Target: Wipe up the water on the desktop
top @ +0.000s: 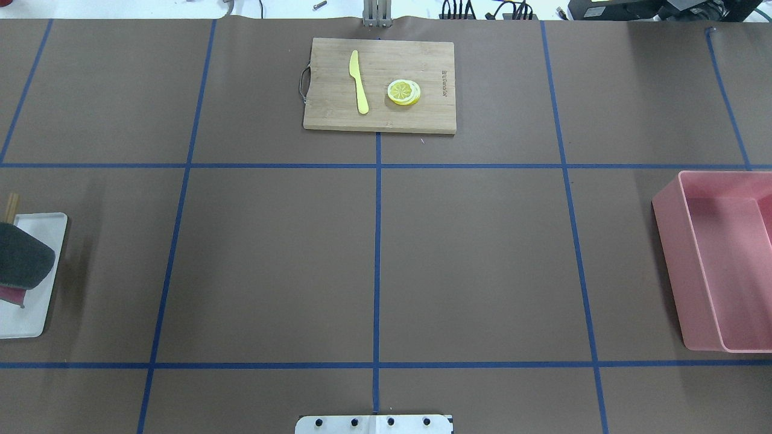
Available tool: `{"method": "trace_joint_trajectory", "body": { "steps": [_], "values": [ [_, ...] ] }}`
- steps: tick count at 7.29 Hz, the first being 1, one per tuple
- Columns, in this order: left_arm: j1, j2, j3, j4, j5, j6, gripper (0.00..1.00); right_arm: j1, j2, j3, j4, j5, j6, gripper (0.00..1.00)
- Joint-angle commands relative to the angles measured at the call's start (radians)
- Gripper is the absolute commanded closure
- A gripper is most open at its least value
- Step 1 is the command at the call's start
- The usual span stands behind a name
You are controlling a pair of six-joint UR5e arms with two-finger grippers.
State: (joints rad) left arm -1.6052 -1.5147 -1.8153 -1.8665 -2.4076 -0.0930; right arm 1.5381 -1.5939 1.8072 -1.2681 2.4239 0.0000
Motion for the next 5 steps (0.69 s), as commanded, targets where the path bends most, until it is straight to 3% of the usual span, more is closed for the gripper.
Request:
{"method": "trace_joint_trajectory", "body": {
  "steps": [1, 5],
  "values": [
    [0.001, -0.002, 0.016, 0.003, -0.005, -0.002, 0.02, 0.000, -0.001, 0.004, -0.001, 0.000, 0.000, 0.00],
    [-0.001, 0.020, 0.005, -0.010, -0.007, 0.000, 0.02, -0.001, -0.036, -0.009, -0.005, -0.006, -0.001, 0.00]
  ]
}}
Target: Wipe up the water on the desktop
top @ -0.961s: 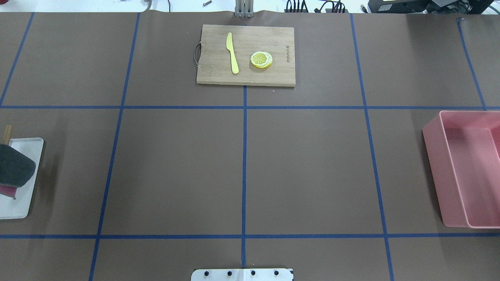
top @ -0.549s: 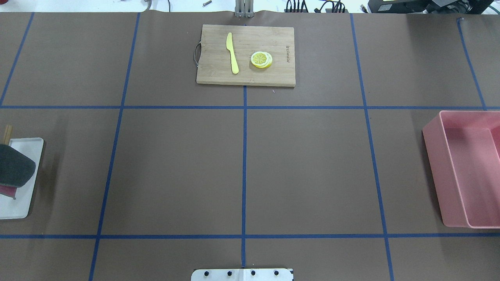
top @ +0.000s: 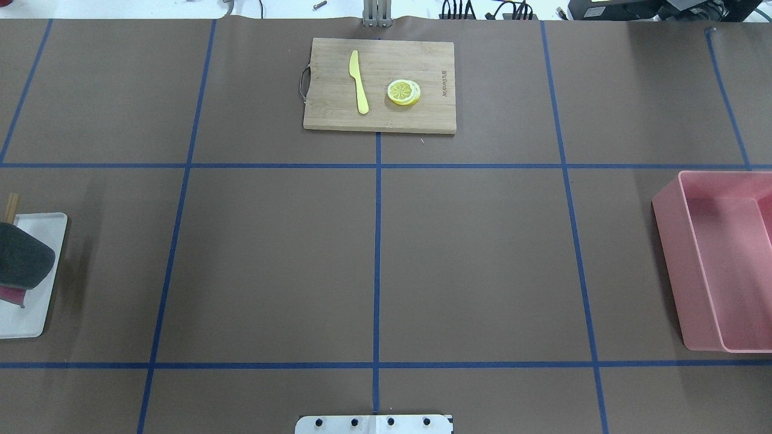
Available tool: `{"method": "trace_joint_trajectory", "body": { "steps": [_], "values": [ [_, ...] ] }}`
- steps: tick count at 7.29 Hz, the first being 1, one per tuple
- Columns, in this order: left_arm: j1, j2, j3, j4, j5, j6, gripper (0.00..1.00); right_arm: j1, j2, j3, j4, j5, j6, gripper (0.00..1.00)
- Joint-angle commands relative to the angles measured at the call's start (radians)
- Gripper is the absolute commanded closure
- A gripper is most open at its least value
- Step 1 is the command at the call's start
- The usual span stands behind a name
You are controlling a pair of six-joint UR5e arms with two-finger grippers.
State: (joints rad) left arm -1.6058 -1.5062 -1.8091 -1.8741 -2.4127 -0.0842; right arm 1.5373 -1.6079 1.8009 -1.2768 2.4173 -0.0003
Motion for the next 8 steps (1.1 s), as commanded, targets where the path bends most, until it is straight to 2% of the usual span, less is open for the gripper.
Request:
{"method": "trace_joint_trajectory", "body": {
  "steps": [1, 2, 3, 5, 6, 8],
  "values": [
    [0.000, 0.020, 0.002, -0.003, -0.002, -0.009, 0.02, 0.000, -0.026, 0.003, 0.001, 0.012, -0.001, 0.00],
    [0.006, 0.044, 0.022, -0.008, -0.003, -0.002, 0.02, 0.000, -0.038, 0.000, 0.004, 0.014, -0.001, 0.00],
    [0.010, 0.049, 0.037, -0.066, -0.003, -0.009, 0.02, -0.025, -0.041, 0.005, 0.007, 0.026, 0.011, 0.00],
    [0.018, 0.066, 0.040, -0.074, -0.008, -0.011, 0.02, -0.098, -0.047, 0.008, 0.011, 0.063, 0.095, 0.00],
    [0.020, 0.069, 0.039, -0.074, -0.023, -0.049, 0.02, -0.130, -0.047, 0.011, 0.013, 0.091, 0.168, 0.00],
    [0.030, 0.067, 0.039, -0.073, -0.043, -0.136, 0.02, -0.172, -0.046, 0.038, 0.011, 0.076, 0.218, 0.00]
  ]
}}
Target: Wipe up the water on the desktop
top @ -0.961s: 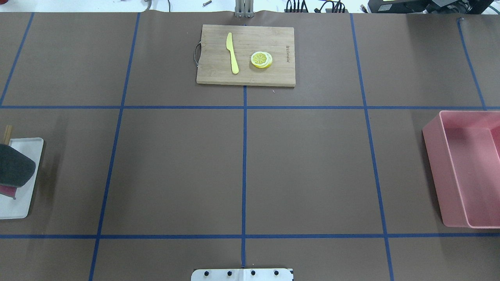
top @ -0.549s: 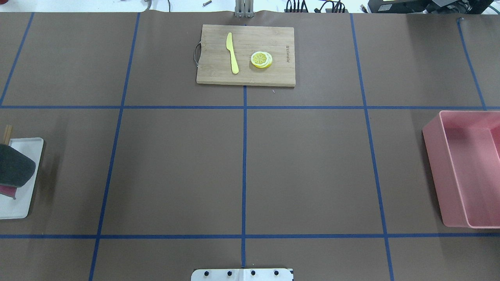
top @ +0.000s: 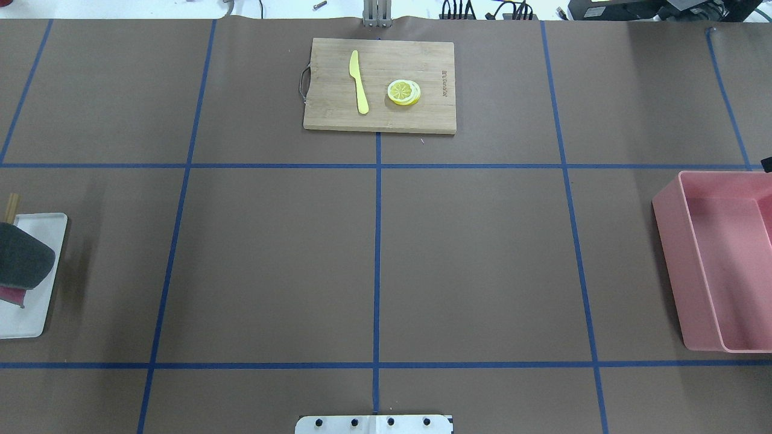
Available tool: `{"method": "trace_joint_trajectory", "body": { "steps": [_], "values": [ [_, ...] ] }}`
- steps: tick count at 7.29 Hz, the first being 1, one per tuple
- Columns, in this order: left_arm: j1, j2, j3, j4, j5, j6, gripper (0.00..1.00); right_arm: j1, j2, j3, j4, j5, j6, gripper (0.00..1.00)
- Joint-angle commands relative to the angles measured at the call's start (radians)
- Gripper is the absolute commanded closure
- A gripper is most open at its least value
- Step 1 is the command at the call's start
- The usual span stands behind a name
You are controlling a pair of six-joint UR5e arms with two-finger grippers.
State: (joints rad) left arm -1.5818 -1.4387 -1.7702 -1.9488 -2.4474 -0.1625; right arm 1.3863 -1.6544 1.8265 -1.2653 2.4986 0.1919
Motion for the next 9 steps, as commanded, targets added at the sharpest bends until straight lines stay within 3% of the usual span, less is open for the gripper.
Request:
{"method": "trace_joint_trajectory", "body": {
  "steps": [1, 6, 8, 9],
  "values": [
    [0.072, 0.000, 0.014, 0.002, 0.004, -0.254, 0.03, -0.021, 0.005, 0.013, 0.000, -0.023, 0.027, 0.00],
    [0.267, 0.027, 0.049, 0.001, -0.008, -0.484, 0.08, -0.029, 0.007, 0.011, 0.000, -0.033, 0.030, 0.00],
    [0.325, 0.044, 0.048, 0.002, -0.007, -0.509, 0.21, -0.032, 0.007, 0.011, 0.000, -0.032, 0.043, 0.00],
    [0.329, 0.055, 0.040, 0.002, -0.008, -0.509, 0.36, -0.036, 0.007, 0.011, 0.000, -0.032, 0.043, 0.00]
  ]
}}
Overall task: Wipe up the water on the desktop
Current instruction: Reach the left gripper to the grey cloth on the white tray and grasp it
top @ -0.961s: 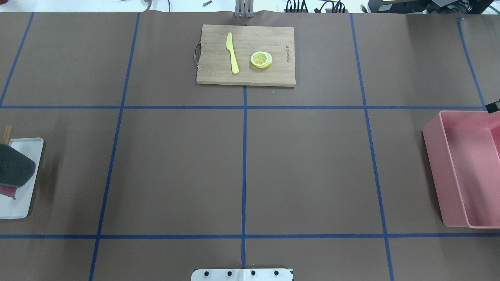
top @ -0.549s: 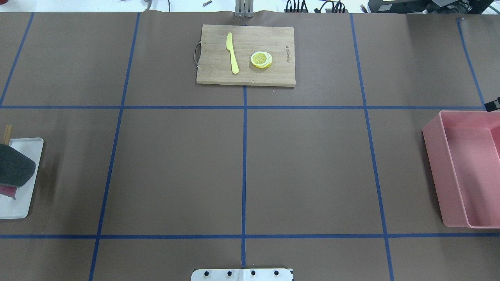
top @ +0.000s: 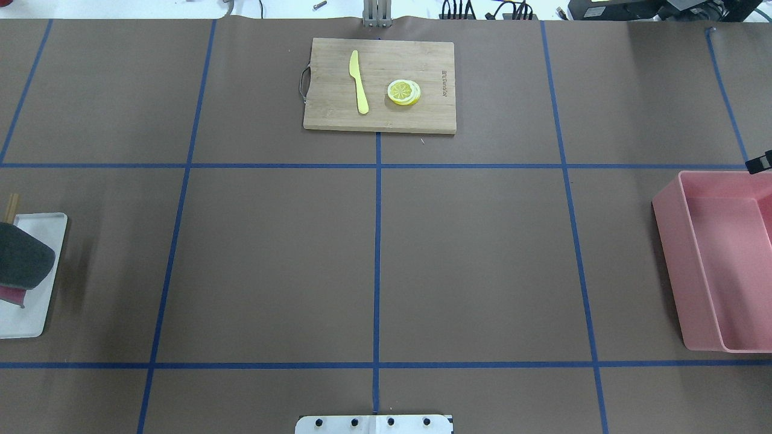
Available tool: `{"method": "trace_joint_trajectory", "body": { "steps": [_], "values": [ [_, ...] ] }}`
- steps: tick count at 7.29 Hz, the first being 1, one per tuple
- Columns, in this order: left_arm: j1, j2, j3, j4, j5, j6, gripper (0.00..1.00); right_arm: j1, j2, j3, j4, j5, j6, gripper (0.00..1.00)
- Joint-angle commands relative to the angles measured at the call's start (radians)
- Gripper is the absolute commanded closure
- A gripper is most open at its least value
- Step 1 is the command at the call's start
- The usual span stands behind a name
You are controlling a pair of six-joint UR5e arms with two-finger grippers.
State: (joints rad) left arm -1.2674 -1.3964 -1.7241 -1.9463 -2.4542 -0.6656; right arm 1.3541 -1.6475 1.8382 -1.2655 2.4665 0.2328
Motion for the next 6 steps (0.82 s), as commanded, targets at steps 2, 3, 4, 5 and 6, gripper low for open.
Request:
{"method": "trace_joint_trajectory", "body": {
  "steps": [2, 3, 4, 5, 6],
  "values": [
    [0.013, 0.014, -0.018, 0.001, -0.058, -0.008, 0.75, -0.007, 0.000, -0.002, 0.000, 0.000, 0.002, 0.00],
    [0.014, 0.034, -0.043, 0.001, -0.058, -0.008, 0.77, -0.007, 0.000, -0.002, 0.000, 0.000, 0.002, 0.00],
    [0.013, 0.052, -0.063, 0.003, -0.058, -0.008, 0.86, -0.007, 0.000, -0.002, 0.000, -0.001, 0.002, 0.00],
    [0.013, 0.056, -0.072, 0.003, -0.060, -0.008, 0.93, -0.009, 0.000, -0.002, 0.000, -0.001, 0.002, 0.00],
    [0.013, 0.069, -0.081, 0.001, -0.060, -0.008, 0.85, -0.009, 0.000, -0.002, 0.000, 0.000, 0.002, 0.00]
  ]
}}
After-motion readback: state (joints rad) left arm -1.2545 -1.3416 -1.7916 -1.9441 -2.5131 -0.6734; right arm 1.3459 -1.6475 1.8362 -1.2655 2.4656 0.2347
